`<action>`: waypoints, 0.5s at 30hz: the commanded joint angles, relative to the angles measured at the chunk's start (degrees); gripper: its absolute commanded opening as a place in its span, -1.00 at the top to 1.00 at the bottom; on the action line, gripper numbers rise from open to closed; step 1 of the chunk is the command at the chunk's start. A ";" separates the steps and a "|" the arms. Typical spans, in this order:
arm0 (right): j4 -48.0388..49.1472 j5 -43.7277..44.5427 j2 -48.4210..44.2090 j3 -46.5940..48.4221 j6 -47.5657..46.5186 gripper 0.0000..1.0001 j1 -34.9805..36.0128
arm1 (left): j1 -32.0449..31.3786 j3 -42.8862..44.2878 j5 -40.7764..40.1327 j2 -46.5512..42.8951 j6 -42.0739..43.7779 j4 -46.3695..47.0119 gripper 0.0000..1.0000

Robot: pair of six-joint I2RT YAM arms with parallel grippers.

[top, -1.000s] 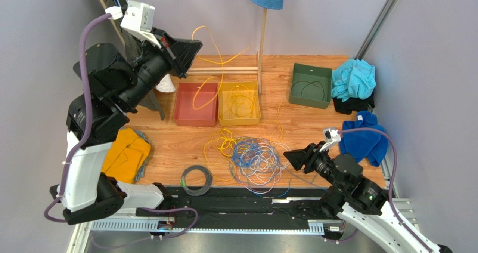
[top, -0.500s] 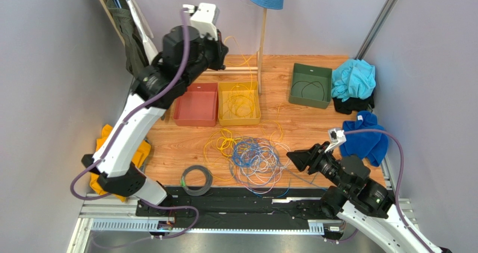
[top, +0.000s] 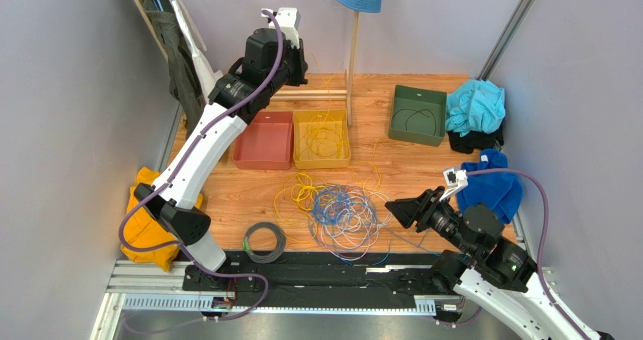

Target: Untangle the cables

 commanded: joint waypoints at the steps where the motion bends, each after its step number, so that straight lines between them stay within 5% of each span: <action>1: 2.42 -0.05 0.68 0.09 -0.18 0.03 0.39 | 1.32 -1.88 2.43 2.13 -1.14 5.52 1.00; 15: 5.32 0.74 3.41 -2.12 -1.58 0.03 0.39 | 4.05 -13.13 7.09 17.51 -5.97 13.25 1.00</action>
